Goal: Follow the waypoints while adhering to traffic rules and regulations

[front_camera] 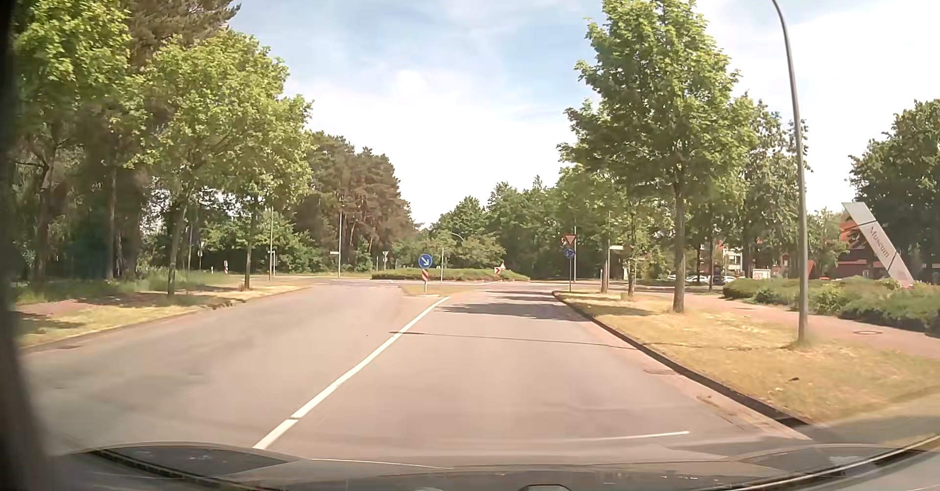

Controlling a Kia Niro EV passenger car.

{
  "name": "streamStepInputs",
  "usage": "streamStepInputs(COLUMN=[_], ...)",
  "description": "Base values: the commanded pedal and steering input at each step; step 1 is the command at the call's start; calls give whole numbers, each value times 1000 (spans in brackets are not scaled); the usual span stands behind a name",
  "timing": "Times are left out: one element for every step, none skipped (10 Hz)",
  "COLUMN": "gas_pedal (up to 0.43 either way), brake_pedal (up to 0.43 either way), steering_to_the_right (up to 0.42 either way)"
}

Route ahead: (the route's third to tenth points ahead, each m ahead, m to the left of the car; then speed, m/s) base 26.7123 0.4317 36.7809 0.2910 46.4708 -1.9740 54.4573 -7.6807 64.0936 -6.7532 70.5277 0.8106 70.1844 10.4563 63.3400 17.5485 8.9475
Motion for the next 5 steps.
streamStepInputs(gas_pedal=[228, 228, 228, 209, 197], brake_pedal=[0, 0, 0, 0, 0], steering_to_the_right=[1, 1, 1, 1, 1])
